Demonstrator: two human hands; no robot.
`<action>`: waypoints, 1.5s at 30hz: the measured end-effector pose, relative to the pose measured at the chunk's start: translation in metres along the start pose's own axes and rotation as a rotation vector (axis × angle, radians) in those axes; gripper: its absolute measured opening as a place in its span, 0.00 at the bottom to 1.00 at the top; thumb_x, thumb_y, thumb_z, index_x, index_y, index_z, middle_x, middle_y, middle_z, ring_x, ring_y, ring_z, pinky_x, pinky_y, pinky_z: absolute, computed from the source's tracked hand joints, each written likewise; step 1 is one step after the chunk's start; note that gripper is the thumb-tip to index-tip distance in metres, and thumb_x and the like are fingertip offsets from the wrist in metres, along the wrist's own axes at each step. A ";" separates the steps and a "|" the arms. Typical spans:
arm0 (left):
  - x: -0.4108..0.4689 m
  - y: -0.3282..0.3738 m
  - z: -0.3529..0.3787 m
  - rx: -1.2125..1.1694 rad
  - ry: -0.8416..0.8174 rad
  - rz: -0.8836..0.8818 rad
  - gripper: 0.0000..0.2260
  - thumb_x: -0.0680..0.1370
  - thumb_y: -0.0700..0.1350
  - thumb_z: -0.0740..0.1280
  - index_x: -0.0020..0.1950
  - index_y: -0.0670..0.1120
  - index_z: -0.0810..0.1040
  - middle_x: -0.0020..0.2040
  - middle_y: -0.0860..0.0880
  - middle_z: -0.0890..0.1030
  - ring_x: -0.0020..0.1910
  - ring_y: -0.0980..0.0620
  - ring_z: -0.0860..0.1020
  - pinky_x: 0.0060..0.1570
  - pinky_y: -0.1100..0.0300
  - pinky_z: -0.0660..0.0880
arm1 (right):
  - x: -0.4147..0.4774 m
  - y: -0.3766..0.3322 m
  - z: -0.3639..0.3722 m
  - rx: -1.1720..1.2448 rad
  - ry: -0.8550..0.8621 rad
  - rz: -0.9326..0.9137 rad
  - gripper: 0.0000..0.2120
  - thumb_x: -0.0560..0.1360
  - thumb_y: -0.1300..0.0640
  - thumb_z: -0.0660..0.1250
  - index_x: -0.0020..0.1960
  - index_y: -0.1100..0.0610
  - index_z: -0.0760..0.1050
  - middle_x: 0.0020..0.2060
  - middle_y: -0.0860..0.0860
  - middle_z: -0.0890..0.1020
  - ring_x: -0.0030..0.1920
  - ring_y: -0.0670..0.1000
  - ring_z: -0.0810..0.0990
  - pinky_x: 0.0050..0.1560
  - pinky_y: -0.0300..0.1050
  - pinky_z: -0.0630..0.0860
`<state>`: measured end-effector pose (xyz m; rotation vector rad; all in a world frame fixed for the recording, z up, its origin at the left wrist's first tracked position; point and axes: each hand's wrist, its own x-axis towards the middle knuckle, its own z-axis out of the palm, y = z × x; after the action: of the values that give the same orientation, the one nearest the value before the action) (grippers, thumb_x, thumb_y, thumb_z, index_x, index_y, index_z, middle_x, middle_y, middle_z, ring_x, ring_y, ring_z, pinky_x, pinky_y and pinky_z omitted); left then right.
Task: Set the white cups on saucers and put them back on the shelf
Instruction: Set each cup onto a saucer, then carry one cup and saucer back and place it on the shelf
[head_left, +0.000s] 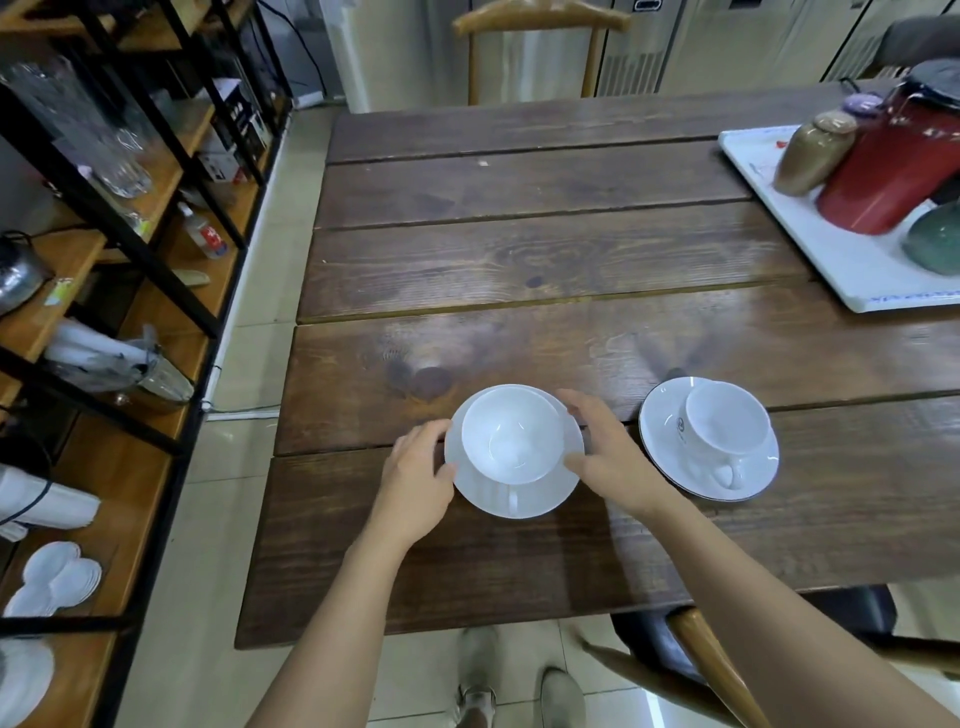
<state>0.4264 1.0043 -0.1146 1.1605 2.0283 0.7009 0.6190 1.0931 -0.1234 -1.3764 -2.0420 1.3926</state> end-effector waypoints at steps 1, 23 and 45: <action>0.003 0.002 -0.001 -0.099 0.069 -0.061 0.20 0.78 0.43 0.64 0.70 0.48 0.67 0.70 0.49 0.70 0.69 0.50 0.68 0.66 0.52 0.66 | 0.000 -0.001 0.001 0.060 0.072 0.035 0.31 0.64 0.54 0.62 0.68 0.51 0.66 0.63 0.48 0.70 0.65 0.51 0.69 0.67 0.57 0.68; -0.002 0.005 -0.023 -0.847 -0.121 -0.429 0.22 0.71 0.52 0.72 0.62 0.47 0.72 0.57 0.48 0.76 0.56 0.44 0.76 0.53 0.46 0.77 | -0.006 -0.037 0.024 0.542 0.160 0.365 0.20 0.75 0.48 0.65 0.58 0.61 0.66 0.49 0.53 0.75 0.43 0.49 0.78 0.30 0.42 0.76; -0.377 -0.146 -0.181 -1.161 1.054 -0.434 0.19 0.72 0.56 0.70 0.58 0.47 0.75 0.54 0.46 0.80 0.50 0.46 0.79 0.40 0.52 0.79 | -0.184 -0.260 0.284 0.301 -0.712 -0.219 0.18 0.74 0.46 0.66 0.55 0.57 0.67 0.51 0.54 0.75 0.50 0.56 0.78 0.30 0.47 0.78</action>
<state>0.3480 0.5845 0.0022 -0.4288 1.8502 2.1051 0.3747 0.7682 0.0049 -0.5438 -2.1437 2.1793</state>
